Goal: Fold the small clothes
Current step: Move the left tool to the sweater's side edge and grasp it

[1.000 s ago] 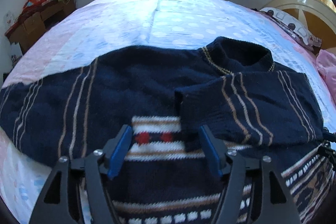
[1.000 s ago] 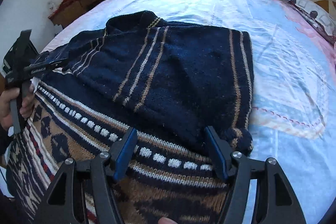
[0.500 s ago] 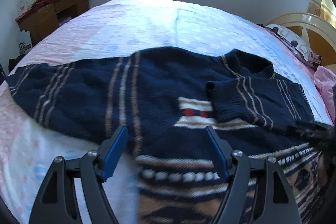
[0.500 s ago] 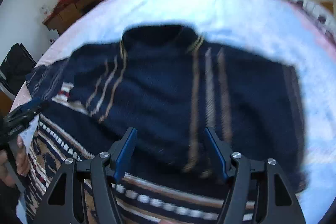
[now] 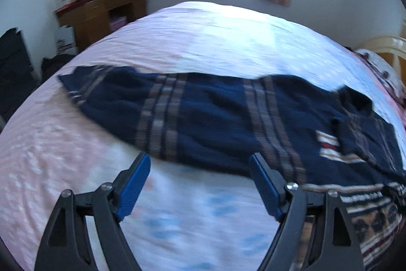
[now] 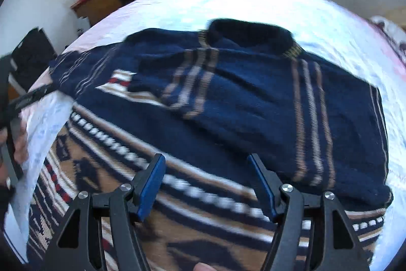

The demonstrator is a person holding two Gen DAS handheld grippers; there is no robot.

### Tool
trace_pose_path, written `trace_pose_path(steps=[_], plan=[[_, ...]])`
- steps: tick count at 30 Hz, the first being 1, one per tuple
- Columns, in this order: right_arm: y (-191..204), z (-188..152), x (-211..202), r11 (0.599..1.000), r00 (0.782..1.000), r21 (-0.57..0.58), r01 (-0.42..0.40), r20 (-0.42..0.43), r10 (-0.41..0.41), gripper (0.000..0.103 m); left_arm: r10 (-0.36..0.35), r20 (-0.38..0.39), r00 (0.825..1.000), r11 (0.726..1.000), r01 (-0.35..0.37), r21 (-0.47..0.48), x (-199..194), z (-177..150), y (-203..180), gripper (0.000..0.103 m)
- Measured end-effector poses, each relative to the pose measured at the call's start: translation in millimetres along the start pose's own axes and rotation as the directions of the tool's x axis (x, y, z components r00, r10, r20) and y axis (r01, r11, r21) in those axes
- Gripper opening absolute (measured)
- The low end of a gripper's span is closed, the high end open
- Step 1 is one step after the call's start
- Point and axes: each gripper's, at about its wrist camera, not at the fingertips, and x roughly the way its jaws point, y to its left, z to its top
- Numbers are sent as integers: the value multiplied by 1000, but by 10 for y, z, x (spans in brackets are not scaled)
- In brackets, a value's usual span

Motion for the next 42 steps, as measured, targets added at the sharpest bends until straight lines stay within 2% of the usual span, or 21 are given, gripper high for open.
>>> trace_pose_path(steps=[3, 6, 9, 13, 17, 23, 27, 32, 35, 38, 39, 40, 42], plan=[[294, -8, 0, 999, 999, -48, 5, 43, -3, 68, 59, 3, 998, 998, -59, -18, 43, 35, 214, 83], [453, -64, -1, 992, 994, -106, 76, 85, -67, 68, 110, 3, 994, 993, -109, -36, 102, 69, 421, 83], [559, -121, 61, 981, 992, -162, 108, 76, -96, 69, 155, 3, 988, 985, -154, -83, 186, 148, 669, 83], [585, -170, 102, 975, 991, -186, 125, 72, -113, 69, 235, -3, 972, 958, -232, -171, 297, 298, 1066, 83], [591, -191, 140, 974, 990, -186, 126, 78, -114, 69, 266, -25, 964, 929, -264, -260, 411, 439, 1458, 83], [543, -212, 162, 981, 992, -157, 110, 76, -100, 74, 278, -46, 960, 881, -274, -385, 593, 596, 1934, 83], [515, -216, 173, 984, 992, -145, 107, 75, -97, 77, 242, -49, 969, 857, -237, -457, 744, 717, 2108, 83], [517, -222, 167, 983, 992, -149, 109, 79, -98, 77, 225, -20, 974, 853, -207, -479, 819, 801, 2108, 82], [517, -222, 169, 983, 992, -147, 107, 79, -96, 77, 223, -34, 974, 848, -211, -486, 910, 805, 2122, 73], [514, -222, 171, 983, 992, -146, 107, 79, -96, 77, 236, -21, 972, 847, -216, -486, 920, 799, 2150, 41], [513, -222, 170, 984, 992, -146, 106, 80, -95, 77, 216, -15, 976, 849, -195, -491, 916, 791, 2169, 12], [513, -219, 170, 983, 992, -146, 107, 81, -96, 77, 180, -11, 984, 848, -161, -505, 914, 783, 2204, 9], [512, -221, 170, 983, 992, -147, 107, 81, -96, 77, 171, 7, 985, 834, -141, -533, 865, 780, 2246, 9]])
